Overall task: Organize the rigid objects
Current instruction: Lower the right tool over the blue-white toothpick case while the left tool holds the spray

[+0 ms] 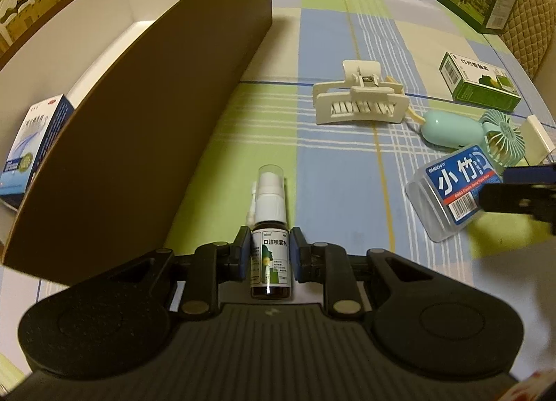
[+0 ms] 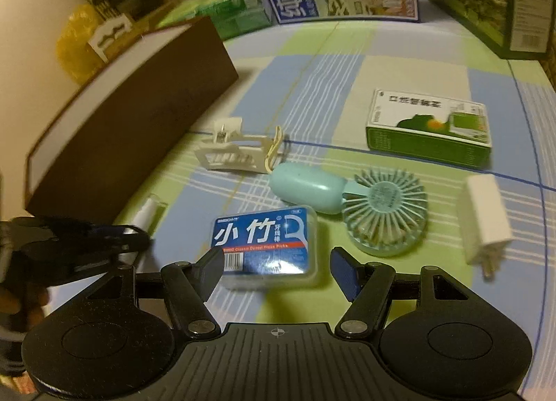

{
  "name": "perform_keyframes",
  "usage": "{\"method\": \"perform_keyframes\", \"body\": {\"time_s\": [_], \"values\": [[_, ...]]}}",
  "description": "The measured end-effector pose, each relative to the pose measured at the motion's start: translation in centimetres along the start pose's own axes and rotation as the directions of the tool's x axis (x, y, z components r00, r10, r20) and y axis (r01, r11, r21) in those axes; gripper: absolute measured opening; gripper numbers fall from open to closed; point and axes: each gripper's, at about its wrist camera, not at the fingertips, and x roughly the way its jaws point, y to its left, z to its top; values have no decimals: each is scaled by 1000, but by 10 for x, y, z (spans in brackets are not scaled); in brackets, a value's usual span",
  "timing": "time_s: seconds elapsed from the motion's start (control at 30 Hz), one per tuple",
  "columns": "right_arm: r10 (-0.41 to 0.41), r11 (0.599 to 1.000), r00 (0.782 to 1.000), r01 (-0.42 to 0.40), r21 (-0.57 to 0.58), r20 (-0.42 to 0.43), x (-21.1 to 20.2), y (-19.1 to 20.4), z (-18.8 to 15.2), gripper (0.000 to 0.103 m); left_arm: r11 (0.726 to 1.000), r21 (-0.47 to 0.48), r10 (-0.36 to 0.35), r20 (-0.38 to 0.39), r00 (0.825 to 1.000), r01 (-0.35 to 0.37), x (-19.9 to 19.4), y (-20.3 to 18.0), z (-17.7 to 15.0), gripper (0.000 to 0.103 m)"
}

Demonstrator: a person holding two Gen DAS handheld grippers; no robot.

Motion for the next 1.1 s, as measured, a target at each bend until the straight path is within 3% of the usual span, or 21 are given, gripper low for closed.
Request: {"method": "perform_keyframes", "body": {"time_s": [0.2,0.37,0.47,0.6,0.77,0.97,1.1], "values": [[38,999,999,-39,-34,-38,7,9,-10,64,1000,-23,0,-8,1000,0,-5,8,-8,19],[116,983,991,-124,-132,-72,6,33,-21,64,999,-37,-2,-13,1000,2,-9,13,-13,19],[50,972,998,-59,-226,-46,6,42,-18,64,999,-51,-9,-17,1000,8,-11,16,-15,19],[7,931,1000,-17,-365,-27,13,43,-3,65,997,-78,-17,-17,1000,16,-12,21,-16,19],[52,878,997,-74,-473,-60,31,40,11,66,996,-88,-17,-15,1000,16,-14,22,-20,19],[42,804,993,-100,-586,-112,45,57,5,67,994,-104,-23,-18,1000,21,-17,24,-25,19],[53,784,987,-137,-605,-155,44,72,-8,67,993,-120,-23,-20,1000,21,-19,28,-29,19]]}}
